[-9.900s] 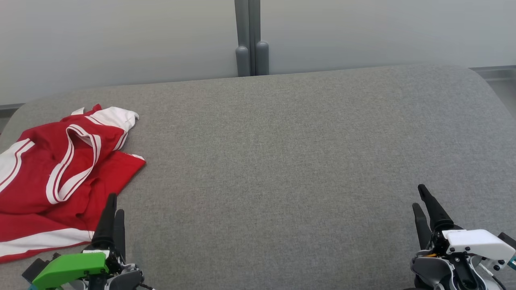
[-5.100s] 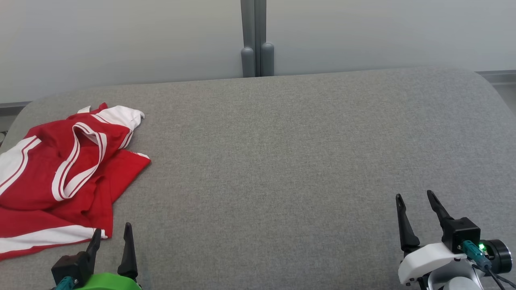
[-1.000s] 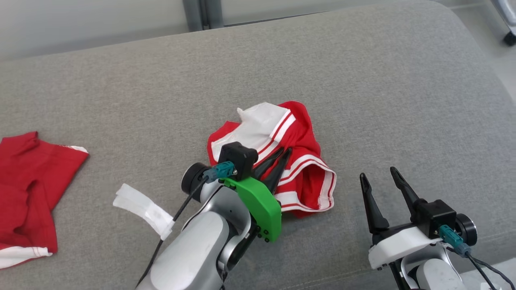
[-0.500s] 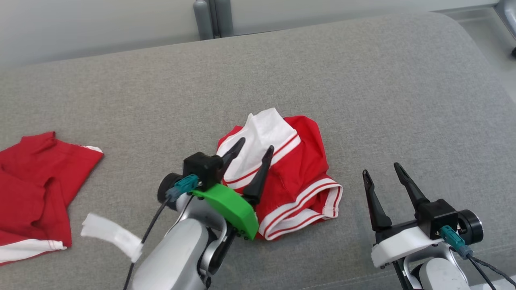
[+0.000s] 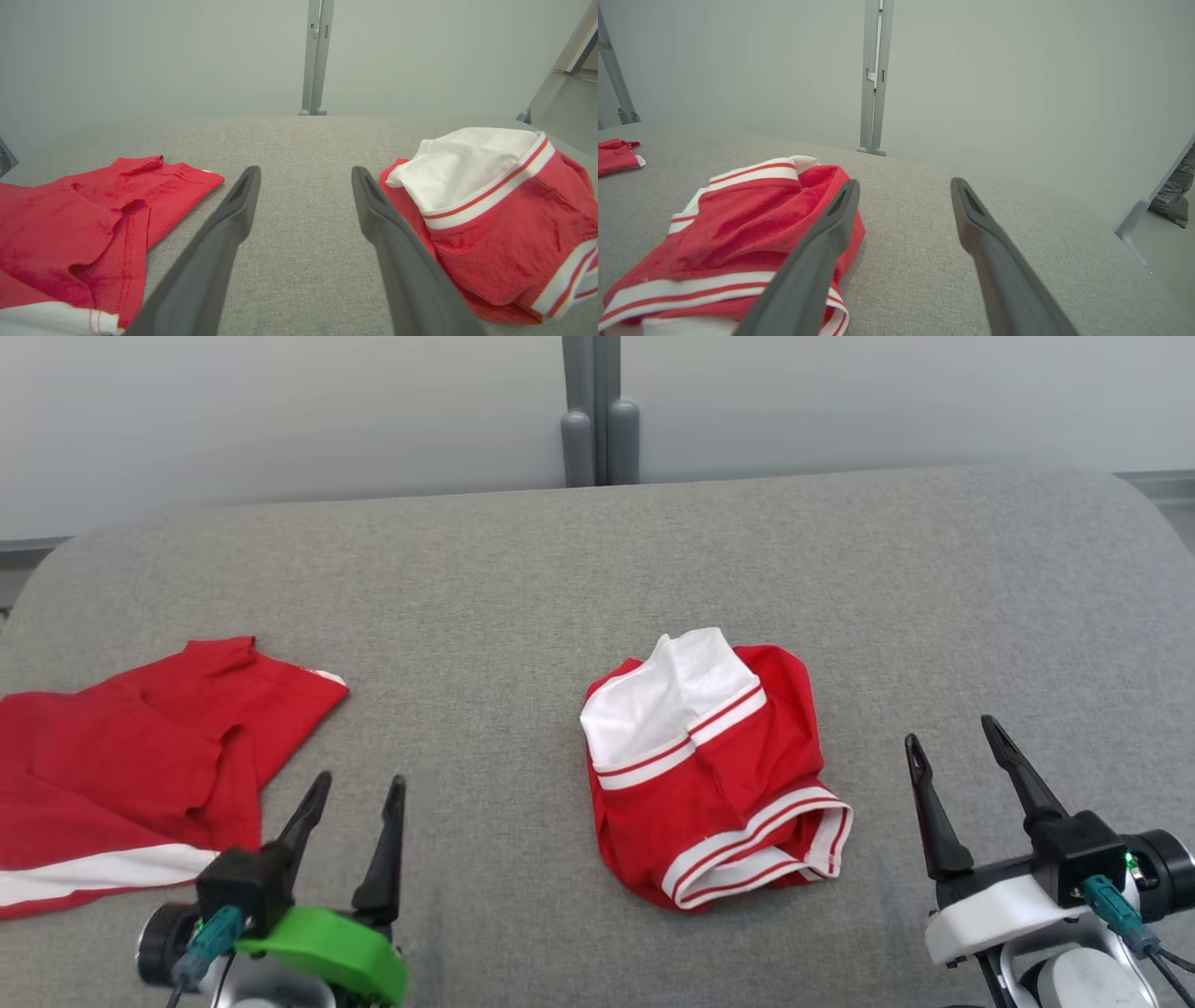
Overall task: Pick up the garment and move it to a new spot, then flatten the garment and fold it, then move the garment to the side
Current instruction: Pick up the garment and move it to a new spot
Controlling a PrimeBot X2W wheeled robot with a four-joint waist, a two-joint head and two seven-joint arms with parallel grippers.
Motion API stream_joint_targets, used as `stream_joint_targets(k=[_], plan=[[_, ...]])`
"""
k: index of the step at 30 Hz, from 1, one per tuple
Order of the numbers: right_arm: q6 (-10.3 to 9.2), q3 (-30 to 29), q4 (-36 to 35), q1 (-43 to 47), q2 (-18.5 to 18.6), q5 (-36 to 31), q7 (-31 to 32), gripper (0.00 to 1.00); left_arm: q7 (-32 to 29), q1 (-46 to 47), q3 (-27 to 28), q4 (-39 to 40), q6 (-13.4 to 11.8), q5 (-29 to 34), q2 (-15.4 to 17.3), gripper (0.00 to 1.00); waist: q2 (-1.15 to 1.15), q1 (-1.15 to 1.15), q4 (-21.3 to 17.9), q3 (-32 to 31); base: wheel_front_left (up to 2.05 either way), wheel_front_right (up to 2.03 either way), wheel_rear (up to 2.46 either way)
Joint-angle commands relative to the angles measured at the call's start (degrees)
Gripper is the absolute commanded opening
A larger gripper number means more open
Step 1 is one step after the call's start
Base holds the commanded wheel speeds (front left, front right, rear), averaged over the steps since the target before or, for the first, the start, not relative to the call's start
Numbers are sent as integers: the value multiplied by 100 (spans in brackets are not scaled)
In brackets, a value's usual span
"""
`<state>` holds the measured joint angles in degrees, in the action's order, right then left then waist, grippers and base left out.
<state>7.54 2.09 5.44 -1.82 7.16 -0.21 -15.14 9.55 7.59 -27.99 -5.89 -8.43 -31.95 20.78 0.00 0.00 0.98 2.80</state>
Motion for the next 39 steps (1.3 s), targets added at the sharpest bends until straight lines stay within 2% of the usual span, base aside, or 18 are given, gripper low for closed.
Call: stream_joint_targets(k=[1,4,8,11,18,22,30,39], plan=[[-10,-66,41,128,55,-27,-3,100,155,-274,125,-54,-96,-29,112,100,0,0,236,-175,0,0,0],[-10,-179,158,232,75,2,-3,100,346,-655,346,-148,-190,-161,151,100,0,0,274,-204,0,0,0],[-10,-356,357,386,92,7,-3,100,525,-1100,640,-322,-197,-234,195,100,0,0,325,-253,0,0,0],[-10,-486,427,489,69,44,-3,100,569,-1342,905,-418,-68,-229,115,100,0,0,351,-284,0,0,0],[-10,-722,418,625,-3,42,-3,100,564,-1684,1649,-177,252,206,-225,100,0,0,381,-324,0,0,0],[-10,-794,487,642,-32,47,-3,100,565,-1820,2003,-179,524,445,-461,100,0,0,368,-360,0,0,0],[-10,-768,562,593,-90,52,-3,100,565,-1902,2515,-221,888,817,-817,100,0,0,300,-401,0,0,0],[-10,-728,595,575,-148,66,-3,100,566,-1858,2820,-336,1166,1070,-1051,100,0,0,257,-378,0,0,0]])
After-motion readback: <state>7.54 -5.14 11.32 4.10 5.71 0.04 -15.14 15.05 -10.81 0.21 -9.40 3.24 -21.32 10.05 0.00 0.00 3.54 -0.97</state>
